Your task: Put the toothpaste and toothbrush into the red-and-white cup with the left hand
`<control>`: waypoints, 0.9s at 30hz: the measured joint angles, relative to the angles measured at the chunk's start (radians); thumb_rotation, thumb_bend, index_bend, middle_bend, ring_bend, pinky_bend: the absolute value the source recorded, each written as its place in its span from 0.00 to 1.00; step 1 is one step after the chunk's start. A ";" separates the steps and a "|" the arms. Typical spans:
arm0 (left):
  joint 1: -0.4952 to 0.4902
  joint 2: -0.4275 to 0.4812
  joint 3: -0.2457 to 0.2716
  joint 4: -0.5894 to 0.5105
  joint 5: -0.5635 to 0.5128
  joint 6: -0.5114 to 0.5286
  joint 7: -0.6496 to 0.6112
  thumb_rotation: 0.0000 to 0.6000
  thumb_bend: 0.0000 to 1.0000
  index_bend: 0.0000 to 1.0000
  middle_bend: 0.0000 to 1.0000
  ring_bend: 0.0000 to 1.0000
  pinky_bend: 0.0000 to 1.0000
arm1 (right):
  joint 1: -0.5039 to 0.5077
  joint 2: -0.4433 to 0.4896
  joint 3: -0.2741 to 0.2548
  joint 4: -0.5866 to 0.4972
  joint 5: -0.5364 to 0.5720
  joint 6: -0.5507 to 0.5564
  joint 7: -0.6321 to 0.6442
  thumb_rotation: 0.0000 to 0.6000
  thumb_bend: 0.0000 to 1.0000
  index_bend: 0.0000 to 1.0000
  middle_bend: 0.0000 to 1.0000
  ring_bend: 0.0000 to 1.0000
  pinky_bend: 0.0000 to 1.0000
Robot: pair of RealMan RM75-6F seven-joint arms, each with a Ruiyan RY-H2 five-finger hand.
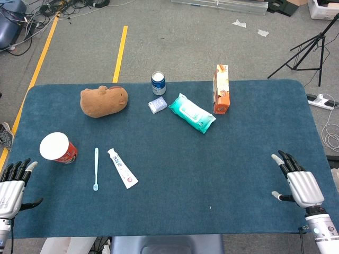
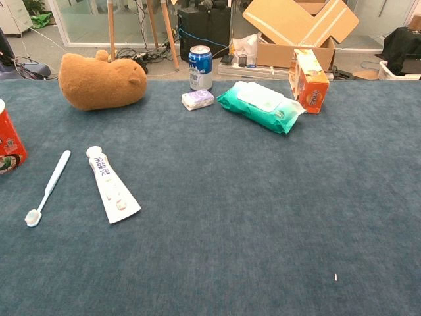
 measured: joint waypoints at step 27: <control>0.001 -0.032 0.025 0.036 0.094 0.018 -0.093 1.00 0.00 0.00 0.07 0.00 0.01 | -0.020 0.026 0.011 -0.018 -0.028 0.075 0.046 1.00 0.00 0.00 0.00 0.00 0.35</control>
